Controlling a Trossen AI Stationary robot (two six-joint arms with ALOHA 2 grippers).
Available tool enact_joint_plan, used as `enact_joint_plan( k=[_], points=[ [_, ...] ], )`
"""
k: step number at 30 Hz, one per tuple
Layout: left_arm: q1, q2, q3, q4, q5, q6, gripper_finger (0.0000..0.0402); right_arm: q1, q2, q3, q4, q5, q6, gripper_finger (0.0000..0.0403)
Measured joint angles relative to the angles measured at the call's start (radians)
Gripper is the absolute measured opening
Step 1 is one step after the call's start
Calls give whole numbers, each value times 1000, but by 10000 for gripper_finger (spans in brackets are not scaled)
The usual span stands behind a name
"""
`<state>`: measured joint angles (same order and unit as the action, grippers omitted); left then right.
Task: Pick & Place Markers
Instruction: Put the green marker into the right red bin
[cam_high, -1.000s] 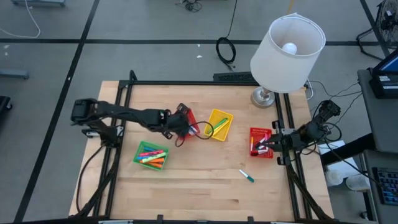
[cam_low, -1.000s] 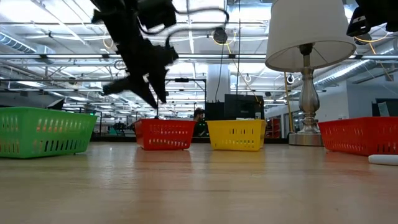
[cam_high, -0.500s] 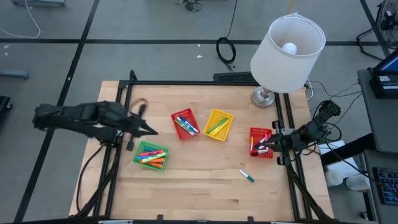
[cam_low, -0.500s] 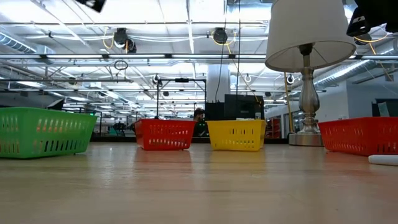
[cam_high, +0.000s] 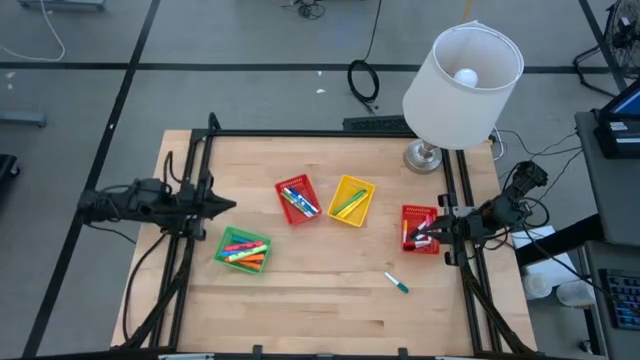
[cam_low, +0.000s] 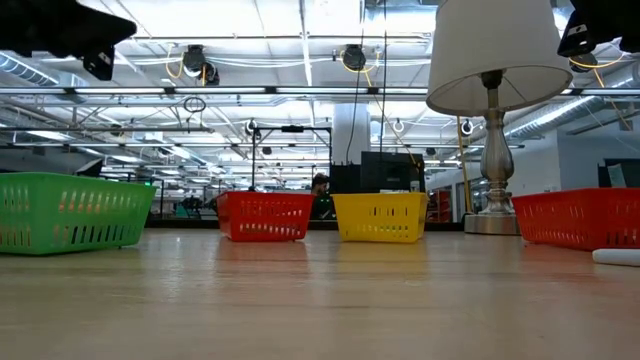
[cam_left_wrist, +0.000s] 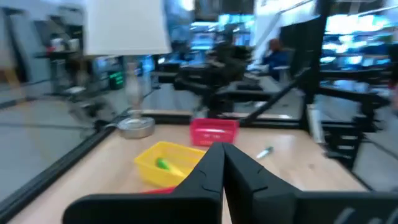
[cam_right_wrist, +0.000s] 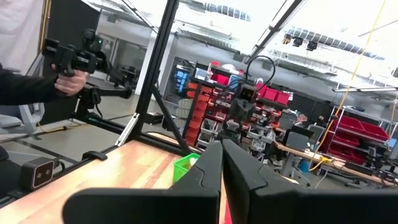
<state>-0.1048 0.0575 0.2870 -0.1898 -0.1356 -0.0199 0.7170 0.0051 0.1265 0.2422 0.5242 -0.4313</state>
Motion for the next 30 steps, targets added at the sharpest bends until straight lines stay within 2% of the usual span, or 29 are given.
enact_joint_plan(
  k=[2,6,8,12,15,19,30],
  points=[
    [-1,-54,-27,-10,39,7,3,0,0,0,0,0,0,0],
    [-1,-51,-46,-12,17,7,2,-1,1,0,2,3,-8,0],
    [-1,-42,-75,74,12,8,2,-6,3,-11,21,4,-24,0],
    [-1,-46,-137,157,71,44,2,-22,4,-60,110,16,-74,0],
    [-1,-45,-192,166,45,33,1,-32,2,-91,203,35,-108,0],
    [-1,-48,-243,247,31,26,1,-42,3,-100,217,27,-108,0],
    [-1,-51,-270,219,64,59,1,-42,4,-102,199,54,-108,0]
  ],
)
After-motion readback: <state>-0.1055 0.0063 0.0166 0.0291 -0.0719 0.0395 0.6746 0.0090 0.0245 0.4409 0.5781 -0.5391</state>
